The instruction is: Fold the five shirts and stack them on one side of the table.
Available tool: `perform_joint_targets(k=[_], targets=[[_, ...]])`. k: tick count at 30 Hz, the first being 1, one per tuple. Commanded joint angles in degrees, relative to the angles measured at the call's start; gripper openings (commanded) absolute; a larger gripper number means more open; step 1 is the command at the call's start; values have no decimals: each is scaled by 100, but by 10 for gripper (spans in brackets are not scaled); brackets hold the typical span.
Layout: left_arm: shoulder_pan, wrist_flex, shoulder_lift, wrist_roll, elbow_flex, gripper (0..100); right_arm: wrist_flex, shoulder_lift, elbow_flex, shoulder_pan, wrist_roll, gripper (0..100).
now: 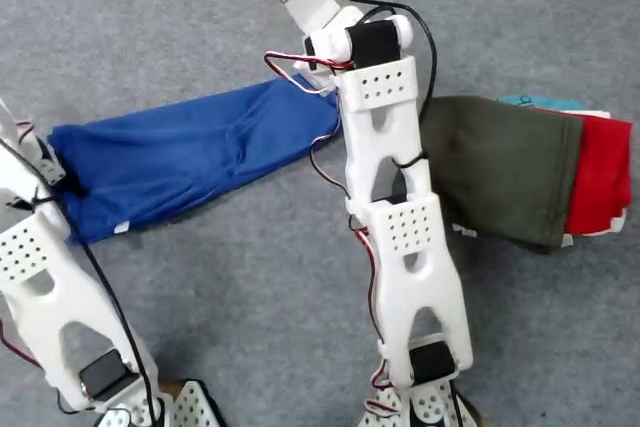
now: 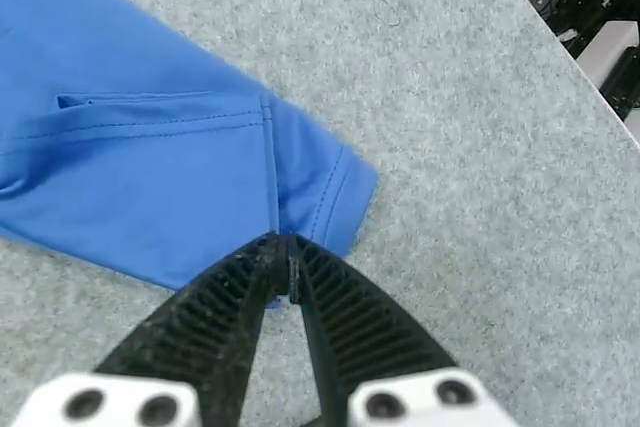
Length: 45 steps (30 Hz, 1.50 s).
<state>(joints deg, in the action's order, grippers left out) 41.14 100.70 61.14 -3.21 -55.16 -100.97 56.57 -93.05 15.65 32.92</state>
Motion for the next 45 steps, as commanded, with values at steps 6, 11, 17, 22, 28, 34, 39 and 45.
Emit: perform_joint_targets(k=[6,11,17,22,28,34,39,45], targets=[[92,18,158,-70,-251,30,-26,-558,-251,-88,-53,15],[497,18,0,-914,-488,29,-26,-796,-251,-88,-53,15],[1552,0,-607,-1820,-1437,29,-26,-980,-251,-123,-53,15],[1974,0,-677,-2541,-2492,29,-26,-1218,-242,-501,-53,15],[2044,18,-721,-2532,-3591,29,-35,-1420,-189,-809,-114,15],[1798,18,-1424,-1459,-3943,29,-35,-1464,-171,-888,-545,15],[1297,18,-1714,-1099,-3908,29,-26,-1464,-198,-1064,-536,15],[541,26,-1741,-1081,-3582,29,-18,-1464,-207,-1275,-527,15]])
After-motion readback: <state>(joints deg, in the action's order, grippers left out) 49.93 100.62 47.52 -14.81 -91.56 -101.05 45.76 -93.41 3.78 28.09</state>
